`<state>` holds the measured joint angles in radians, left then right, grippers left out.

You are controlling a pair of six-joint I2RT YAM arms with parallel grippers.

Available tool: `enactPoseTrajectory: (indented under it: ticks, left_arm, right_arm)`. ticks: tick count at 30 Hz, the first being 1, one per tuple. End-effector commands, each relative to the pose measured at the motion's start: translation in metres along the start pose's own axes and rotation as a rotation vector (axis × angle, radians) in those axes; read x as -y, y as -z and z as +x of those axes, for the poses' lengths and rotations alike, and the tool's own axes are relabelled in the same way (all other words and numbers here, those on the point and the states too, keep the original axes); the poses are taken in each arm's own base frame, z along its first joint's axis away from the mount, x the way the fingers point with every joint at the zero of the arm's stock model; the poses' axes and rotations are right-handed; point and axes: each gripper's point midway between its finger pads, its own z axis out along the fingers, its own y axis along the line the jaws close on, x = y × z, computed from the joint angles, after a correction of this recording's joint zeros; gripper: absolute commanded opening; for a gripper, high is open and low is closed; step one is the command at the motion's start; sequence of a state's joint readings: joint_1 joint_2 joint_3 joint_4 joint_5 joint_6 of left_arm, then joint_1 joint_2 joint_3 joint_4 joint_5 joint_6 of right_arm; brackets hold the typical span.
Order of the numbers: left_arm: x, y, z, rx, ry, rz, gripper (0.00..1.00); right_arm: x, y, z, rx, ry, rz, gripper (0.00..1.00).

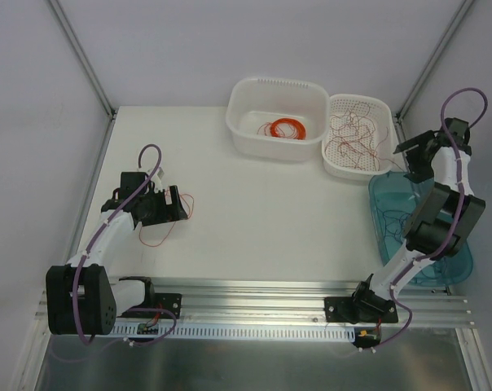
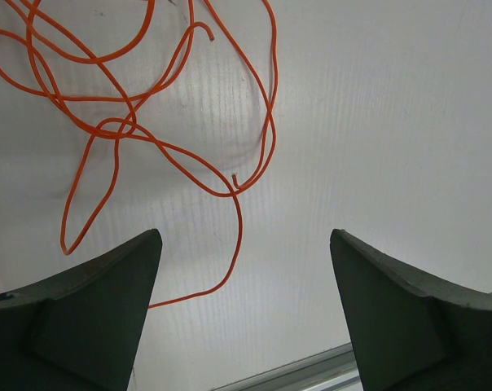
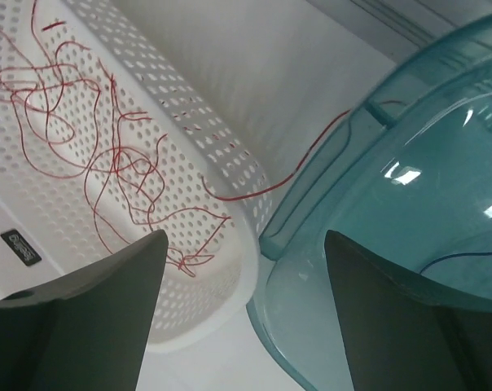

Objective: Untangle the cables

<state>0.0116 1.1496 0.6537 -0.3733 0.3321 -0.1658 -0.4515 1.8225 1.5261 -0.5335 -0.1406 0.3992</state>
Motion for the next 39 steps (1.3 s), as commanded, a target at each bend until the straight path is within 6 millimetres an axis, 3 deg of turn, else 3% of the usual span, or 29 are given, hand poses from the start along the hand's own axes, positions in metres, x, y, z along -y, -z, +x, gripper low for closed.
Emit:
enactPoseTrajectory:
  ticks: [1, 6, 9, 14, 21, 27, 39]
  left_arm:
    - [0.008, 0.004, -0.009, 0.018, -0.027, 0.026, 0.86]
    - [0.008, 0.005, -0.008, 0.020, -0.027, 0.027, 0.86]
    - [0.009, 0.006, -0.008, 0.023, -0.028, 0.027, 0.86]
    - [0.009, 0.006, -0.008, 0.027, -0.026, 0.027, 0.86]
    - [0.008, 0.008, -0.009, 0.035, -0.025, 0.019, 0.86]
    - [0.007, 0.008, -0.008, 0.033, -0.023, 0.014, 0.86]
    - [0.005, 0.004, -0.008, 0.018, -0.025, 0.006, 0.86]
  right_arm:
    - [-0.014, 0.019, -0.018, 0.125, -0.201, -0.024, 0.82]
    - [-0.009, 0.018, -0.019, 0.172, -0.342, -0.019, 0.75]
    - [-0.012, 0.015, -0.020, 0.191, -0.441, -0.050, 0.63]
    - [-0.026, 0.019, -0.031, 0.245, -0.501, -0.072, 0.58]
    - [-0.033, 0.002, -0.028, 0.243, -0.583, -0.053, 0.52]
    - [-0.031, -0.006, -0.029, 0.263, -0.629, -0.031, 0.50]
    - [-0.017, -0.024, -0.009, 0.230, -0.663, 0.024, 0.49]
